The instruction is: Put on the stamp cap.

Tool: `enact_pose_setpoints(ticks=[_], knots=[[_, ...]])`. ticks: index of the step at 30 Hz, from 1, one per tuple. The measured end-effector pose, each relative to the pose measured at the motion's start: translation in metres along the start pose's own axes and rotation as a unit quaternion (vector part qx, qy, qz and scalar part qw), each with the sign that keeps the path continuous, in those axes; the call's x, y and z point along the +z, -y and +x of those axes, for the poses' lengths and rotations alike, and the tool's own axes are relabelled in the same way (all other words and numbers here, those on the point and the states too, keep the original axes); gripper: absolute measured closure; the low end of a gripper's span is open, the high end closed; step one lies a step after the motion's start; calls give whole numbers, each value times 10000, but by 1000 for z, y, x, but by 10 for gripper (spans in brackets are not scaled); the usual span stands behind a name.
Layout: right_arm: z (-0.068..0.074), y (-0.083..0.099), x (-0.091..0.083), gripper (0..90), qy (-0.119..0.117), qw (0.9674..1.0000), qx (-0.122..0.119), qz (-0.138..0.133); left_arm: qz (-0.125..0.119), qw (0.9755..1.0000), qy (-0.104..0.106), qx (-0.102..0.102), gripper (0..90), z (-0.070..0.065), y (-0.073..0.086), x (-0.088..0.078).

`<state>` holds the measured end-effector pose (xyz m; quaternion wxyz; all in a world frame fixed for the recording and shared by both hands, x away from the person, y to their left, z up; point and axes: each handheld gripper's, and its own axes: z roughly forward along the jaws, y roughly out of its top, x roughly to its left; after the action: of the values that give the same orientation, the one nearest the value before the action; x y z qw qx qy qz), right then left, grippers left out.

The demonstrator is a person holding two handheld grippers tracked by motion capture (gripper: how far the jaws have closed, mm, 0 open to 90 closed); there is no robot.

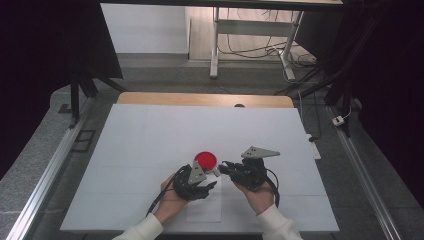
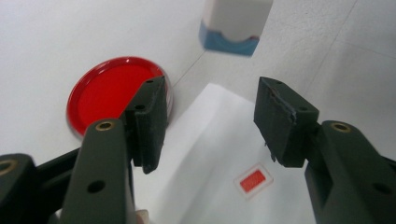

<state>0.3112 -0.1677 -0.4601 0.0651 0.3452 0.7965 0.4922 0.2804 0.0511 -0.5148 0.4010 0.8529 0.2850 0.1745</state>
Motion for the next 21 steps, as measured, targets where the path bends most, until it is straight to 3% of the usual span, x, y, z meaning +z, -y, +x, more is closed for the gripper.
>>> enact_pose_setpoints(ticks=[14, 21], knots=[[0, -3, -4, 749, 38, 9997, -217, -39, -43, 9994, 94, -322, 410, 17, 19, -40], [-3, -2, -5, 749, 71, 9994, -338, -13, -6, 9989, 146, -443, 408, 27, 40, -67]])
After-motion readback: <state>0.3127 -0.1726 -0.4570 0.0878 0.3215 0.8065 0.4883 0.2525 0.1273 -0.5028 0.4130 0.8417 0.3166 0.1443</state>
